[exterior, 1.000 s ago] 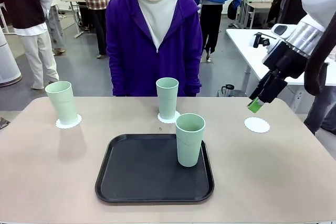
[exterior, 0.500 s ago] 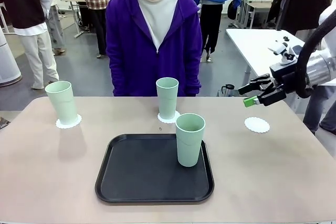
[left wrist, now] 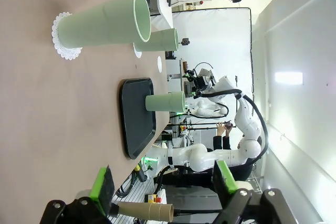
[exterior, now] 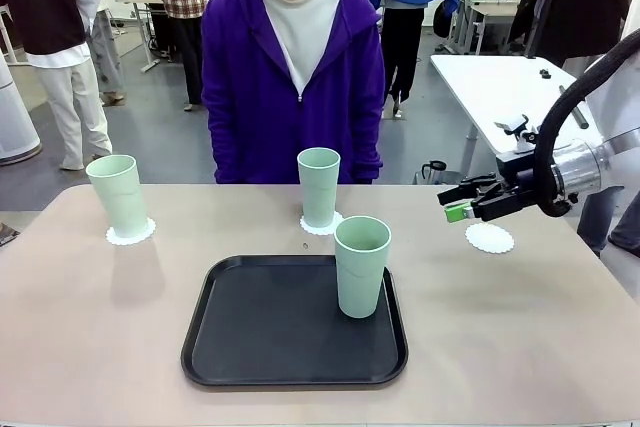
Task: Place coasters on the table and set cups on them.
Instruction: Take one Reusable plastic cup from the Flat Tray and place it on a coaster set by the human.
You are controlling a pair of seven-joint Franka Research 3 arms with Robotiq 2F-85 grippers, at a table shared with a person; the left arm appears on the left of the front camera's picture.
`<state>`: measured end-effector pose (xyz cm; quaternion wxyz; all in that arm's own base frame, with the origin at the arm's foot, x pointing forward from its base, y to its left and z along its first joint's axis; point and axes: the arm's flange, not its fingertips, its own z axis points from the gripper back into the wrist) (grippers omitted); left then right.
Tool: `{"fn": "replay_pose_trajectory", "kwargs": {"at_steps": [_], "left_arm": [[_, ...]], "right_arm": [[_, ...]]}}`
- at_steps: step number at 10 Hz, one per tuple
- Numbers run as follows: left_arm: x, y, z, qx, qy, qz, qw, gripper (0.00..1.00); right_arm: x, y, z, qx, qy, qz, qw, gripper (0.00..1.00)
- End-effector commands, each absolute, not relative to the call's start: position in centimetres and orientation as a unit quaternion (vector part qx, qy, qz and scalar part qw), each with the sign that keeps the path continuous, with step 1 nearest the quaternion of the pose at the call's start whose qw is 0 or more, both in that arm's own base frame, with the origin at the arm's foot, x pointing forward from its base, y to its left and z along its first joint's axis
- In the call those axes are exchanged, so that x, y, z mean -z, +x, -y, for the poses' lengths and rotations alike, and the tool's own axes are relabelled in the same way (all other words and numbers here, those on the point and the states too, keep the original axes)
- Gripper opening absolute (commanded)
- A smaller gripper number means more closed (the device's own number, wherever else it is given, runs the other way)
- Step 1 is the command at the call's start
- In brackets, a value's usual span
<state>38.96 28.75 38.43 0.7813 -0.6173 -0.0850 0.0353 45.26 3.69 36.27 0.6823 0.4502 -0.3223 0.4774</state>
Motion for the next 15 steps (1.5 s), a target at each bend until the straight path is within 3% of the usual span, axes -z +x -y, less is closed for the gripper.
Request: {"fn": "replay_pose_trajectory", "kwargs": {"at_steps": [1,4,6,8,10,15], "left_arm": [[-38.6,38.8,-28.8,-0.035,-0.618,0.087,0.78,1.0],[-38.6,38.8,-28.8,-0.035,-0.618,0.087,0.78,1.0],[-38.6,38.8,-28.8,-0.035,-0.618,0.087,0.78,1.0],[-38.6,38.8,-28.8,-0.035,-0.618,0.087,0.78,1.0],[-38.6,38.8,-28.8,-0.035,-0.618,0.087,0.78,1.0],[-38.6,38.8,-28.8,-0.035,-0.618,0.087,0.78,1.0]], "right_arm": [[-37.2,45.6,-3.0,-0.477,0.443,0.333,0.682,1.0],[-36.8,45.5,-3.1,-0.477,0.445,0.329,0.683,1.0],[-34.8,43.8,-3.9,-0.521,0.472,0.4,0.588,1.0],[-32.8,42.4,-4.6,-0.518,0.482,0.432,0.559,1.0],[-31.2,41.7,-5.3,-0.496,0.472,0.466,0.56,1.0],[-26.4,41.4,-8.7,-0.499,0.466,0.413,0.602,1.0]]}}
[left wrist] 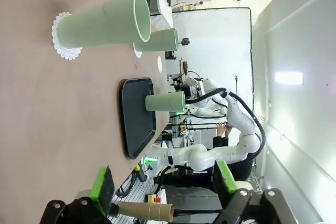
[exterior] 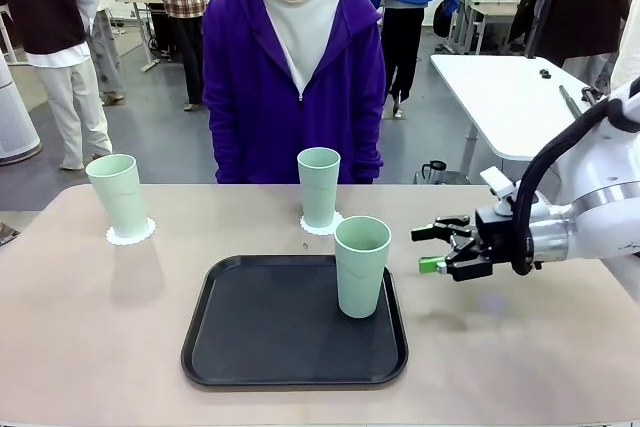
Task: Place coasters on the table and set cups on them.
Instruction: Take one Reusable plastic cup from the Flat Tray and place it on a coaster set by the human.
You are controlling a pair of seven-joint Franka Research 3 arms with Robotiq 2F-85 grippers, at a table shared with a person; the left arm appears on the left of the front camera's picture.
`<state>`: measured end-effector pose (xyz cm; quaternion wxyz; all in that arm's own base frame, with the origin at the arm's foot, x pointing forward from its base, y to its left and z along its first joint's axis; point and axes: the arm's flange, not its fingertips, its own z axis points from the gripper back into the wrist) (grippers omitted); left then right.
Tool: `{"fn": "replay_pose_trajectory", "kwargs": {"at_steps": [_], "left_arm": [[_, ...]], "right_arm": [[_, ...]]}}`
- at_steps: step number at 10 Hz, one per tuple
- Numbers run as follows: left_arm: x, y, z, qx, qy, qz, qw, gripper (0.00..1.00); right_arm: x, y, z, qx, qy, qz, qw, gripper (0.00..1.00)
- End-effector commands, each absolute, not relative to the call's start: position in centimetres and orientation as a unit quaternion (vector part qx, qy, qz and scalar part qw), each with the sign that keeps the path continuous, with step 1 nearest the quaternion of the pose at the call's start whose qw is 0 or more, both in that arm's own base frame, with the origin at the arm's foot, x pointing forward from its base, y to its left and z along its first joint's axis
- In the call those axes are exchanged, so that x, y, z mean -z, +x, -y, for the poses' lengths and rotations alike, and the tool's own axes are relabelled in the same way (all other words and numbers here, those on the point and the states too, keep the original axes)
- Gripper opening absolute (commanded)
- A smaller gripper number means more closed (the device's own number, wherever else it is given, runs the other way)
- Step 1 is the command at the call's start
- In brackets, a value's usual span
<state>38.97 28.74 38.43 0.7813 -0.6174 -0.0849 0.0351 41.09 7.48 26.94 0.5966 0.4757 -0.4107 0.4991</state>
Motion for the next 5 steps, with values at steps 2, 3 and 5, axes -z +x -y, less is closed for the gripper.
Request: {"fn": "replay_pose_trajectory", "kwargs": {"at_steps": [2,3,5], "left_arm": [[-38.6,38.8,-28.8,-0.035,-0.618,0.087,0.78,1.0],[-38.6,38.8,-28.8,-0.035,-0.618,0.087,0.78,1.0],[-38.6,38.8,-28.8,-0.035,-0.618,0.087,0.78,1.0]], "right_arm": [[-25.4,41.5,-9.9,-0.515,0.47,0.399,0.596,1.0],[-25.1,41.5,-10.3,-0.52,0.47,0.399,0.59,1.0],[-24.9,41.7,-11.3,-0.527,0.473,0.396,0.584,1.0]]}}
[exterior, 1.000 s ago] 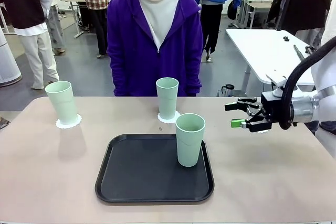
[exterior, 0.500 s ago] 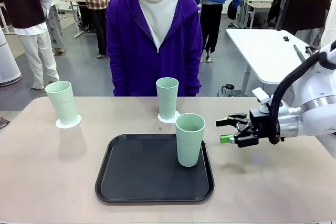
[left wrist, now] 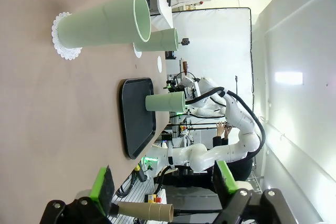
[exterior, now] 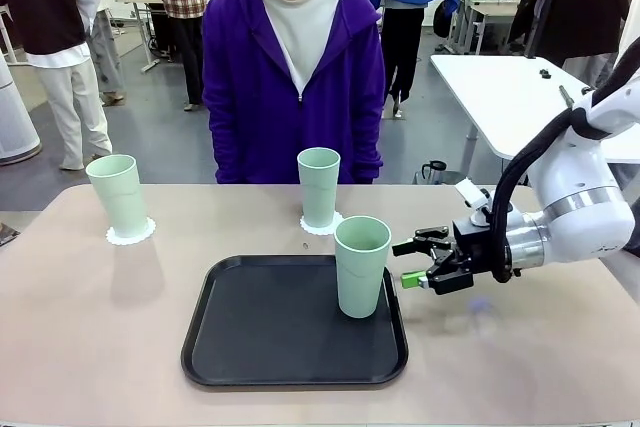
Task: Place coasters on the table and set cups on them.
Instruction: Take one Reusable plastic cup from the Flat Tray and place it on a coaster set by the human.
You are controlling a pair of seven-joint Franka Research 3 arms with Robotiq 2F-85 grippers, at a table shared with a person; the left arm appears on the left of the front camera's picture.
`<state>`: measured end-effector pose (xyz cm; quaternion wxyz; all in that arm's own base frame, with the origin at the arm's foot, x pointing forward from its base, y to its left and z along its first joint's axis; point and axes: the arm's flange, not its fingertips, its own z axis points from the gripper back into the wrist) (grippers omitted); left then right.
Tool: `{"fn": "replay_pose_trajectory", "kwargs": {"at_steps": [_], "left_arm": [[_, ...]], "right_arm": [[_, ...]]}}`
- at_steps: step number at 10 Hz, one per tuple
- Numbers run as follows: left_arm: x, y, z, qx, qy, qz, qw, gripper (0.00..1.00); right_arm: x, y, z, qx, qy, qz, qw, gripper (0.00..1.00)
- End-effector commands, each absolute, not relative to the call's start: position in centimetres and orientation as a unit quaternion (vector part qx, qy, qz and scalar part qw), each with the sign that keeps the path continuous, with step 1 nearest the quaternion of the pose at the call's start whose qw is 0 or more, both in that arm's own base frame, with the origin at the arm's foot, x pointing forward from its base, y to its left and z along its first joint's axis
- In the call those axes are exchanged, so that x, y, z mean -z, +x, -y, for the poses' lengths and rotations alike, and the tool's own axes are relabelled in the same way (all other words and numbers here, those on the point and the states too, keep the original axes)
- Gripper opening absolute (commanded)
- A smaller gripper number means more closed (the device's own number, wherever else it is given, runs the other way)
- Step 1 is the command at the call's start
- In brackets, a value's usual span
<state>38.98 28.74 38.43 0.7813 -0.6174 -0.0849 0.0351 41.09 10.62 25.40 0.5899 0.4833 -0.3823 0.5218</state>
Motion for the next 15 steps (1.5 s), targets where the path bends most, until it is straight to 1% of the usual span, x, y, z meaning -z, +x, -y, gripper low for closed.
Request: {"fn": "replay_pose_trajectory", "kwargs": {"at_steps": [1,15], "left_arm": [[-38.6,38.8,-28.8,-0.035,-0.618,0.087,0.78,1.0],[-38.6,38.8,-28.8,-0.035,-0.618,0.087,0.78,1.0]], "right_arm": [[-24.9,41.9,-11.7,-0.53,0.473,0.398,0.581,1.0],[-23.5,41.8,-16.8,-0.56,0.493,0.36,0.561,1.0]]}}
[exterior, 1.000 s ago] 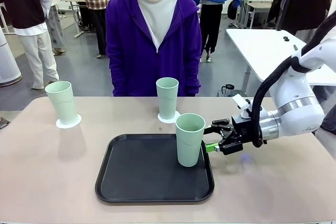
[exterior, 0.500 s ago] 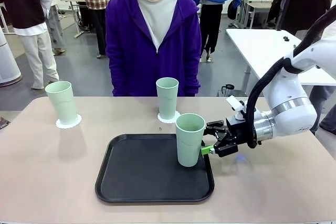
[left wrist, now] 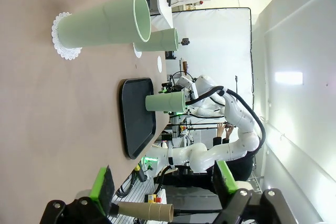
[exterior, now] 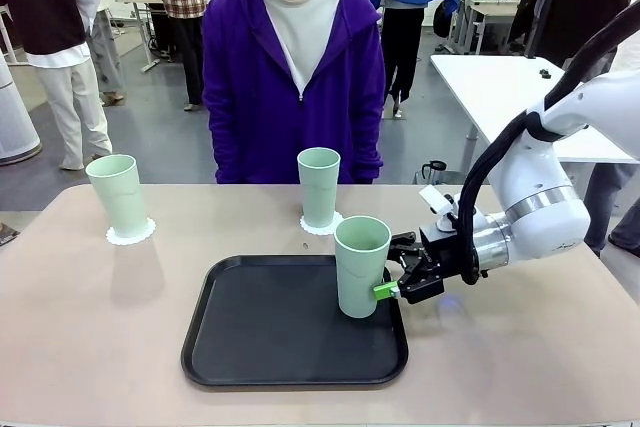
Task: Place coasters on the table and set cups on them.
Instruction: Take one Reusable plastic cup from the Flat Tray and place it on a coaster set by the human.
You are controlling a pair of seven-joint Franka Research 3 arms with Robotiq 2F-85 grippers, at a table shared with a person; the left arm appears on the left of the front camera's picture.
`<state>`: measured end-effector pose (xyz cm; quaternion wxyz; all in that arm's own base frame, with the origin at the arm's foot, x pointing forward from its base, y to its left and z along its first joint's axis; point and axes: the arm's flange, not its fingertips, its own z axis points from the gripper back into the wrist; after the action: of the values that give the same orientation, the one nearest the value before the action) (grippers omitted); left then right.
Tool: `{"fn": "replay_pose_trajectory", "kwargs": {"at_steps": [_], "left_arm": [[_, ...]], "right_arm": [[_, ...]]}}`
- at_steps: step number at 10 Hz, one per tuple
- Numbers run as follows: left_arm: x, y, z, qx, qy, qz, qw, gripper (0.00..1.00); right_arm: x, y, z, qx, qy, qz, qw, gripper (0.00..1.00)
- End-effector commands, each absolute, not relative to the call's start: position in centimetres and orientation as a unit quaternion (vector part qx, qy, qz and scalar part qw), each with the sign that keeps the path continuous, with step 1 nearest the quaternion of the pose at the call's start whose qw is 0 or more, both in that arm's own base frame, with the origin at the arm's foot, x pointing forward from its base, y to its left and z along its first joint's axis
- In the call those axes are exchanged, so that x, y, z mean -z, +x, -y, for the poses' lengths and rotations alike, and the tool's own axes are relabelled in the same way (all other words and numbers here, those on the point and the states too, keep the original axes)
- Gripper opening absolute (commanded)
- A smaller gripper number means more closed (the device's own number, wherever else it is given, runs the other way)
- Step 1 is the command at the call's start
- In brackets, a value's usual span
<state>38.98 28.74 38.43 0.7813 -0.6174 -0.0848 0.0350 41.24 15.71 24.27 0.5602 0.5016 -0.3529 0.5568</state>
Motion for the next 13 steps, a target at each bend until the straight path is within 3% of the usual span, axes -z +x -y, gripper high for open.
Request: {"fn": "replay_pose_trajectory", "kwargs": {"at_steps": [1,13], "left_arm": [[-38.6,38.8,-28.8,-0.035,-0.618,0.087,0.78,1.0],[-38.6,38.8,-28.8,-0.035,-0.618,0.087,0.78,1.0]], "right_arm": [[-23.4,41.7,-17.4,-0.564,0.493,0.355,0.559,1.0],[-23.8,41.5,-20.1,-0.574,0.512,0.352,0.533,1.0]]}}
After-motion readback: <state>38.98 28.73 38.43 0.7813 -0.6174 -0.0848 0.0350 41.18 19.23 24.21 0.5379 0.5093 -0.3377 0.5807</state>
